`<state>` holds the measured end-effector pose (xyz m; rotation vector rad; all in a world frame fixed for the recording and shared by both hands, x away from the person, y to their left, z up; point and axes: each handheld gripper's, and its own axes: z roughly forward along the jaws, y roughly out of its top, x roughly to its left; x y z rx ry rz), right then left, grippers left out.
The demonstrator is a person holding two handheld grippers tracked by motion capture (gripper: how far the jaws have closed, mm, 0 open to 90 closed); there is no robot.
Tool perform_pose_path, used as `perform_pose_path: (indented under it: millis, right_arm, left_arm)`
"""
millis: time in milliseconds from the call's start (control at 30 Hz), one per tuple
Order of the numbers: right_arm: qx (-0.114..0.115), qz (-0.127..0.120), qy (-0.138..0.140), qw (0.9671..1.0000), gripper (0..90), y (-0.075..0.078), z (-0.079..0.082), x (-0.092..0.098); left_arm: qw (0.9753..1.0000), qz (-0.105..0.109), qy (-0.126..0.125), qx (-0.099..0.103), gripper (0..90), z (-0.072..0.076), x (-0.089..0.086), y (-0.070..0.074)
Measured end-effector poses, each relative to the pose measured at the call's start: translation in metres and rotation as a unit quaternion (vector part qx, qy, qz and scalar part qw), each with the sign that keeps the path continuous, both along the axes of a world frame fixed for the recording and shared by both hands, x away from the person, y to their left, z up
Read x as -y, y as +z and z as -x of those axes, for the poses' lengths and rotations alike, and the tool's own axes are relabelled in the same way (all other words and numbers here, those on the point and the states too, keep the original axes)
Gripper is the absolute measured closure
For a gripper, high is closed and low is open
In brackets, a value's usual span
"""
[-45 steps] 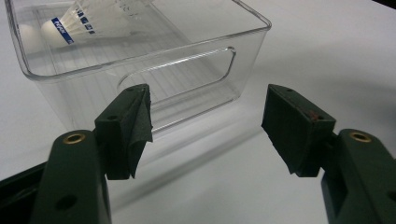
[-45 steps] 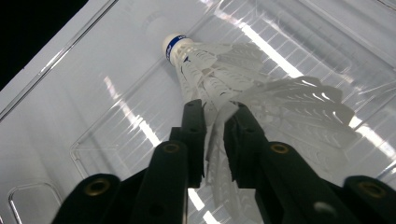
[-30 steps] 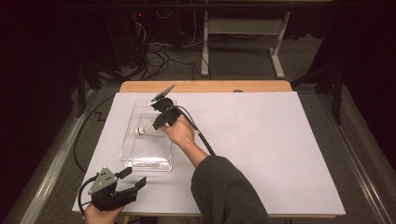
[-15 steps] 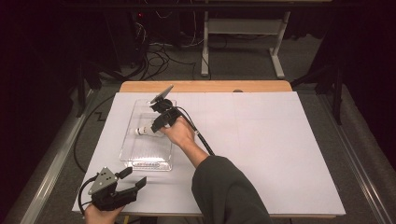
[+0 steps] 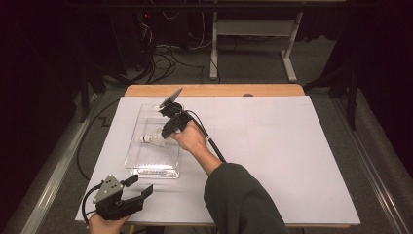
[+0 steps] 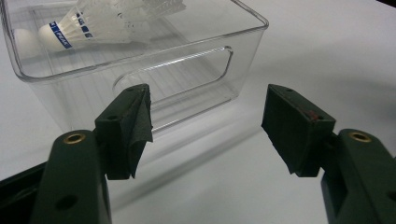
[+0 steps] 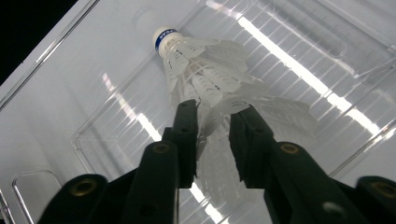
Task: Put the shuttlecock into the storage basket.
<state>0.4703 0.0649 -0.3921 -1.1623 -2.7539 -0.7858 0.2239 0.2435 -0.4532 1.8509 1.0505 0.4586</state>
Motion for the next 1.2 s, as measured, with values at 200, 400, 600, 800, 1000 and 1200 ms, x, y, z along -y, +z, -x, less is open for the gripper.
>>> perform_pose_path:
  millis: [200, 400, 600, 800, 1000, 1200]
  right_arm:
    - [0.005, -0.003, 0.002, 1.0, 90.0, -0.003, 0.002, 0.0]
    - [0.017, -0.017, -0.008, 0.9997, 90.0, -0.004, 0.001, 0.002]
    - [0.029, -0.031, -0.017, 0.999, 90.0, -0.007, -0.002, 0.001]
    - [0.02, -0.022, -0.02, 0.9994, 90.0, -0.01, -0.005, 0.003]
    - [0.015, -0.012, -0.018, 0.9996, 82.8, -0.013, -0.006, 0.003]
    - [0.016, -0.007, -0.017, 0.9997, 76.3, -0.01, -0.004, 0.003]
  left_arm:
    - [1.0, 0.0, 0.0, 0.0, 33.7, 0.0, 0.0, 0.0]
    - [1.0, 0.0, 0.0, 0.001, 33.7, 0.0, 0.0, 0.0]
    - [1.0, 0.0, 0.0, 0.001, 33.7, 0.0, -0.001, 0.0]
    - [1.0, 0.001, 0.001, 0.001, 33.7, 0.0, 0.0, 0.0]
    - [1.0, 0.001, 0.0, 0.001, 33.7, 0.0, 0.0, 0.0]
    - [1.0, -0.001, 0.0, 0.001, 33.7, 0.0, 0.0, 0.0]
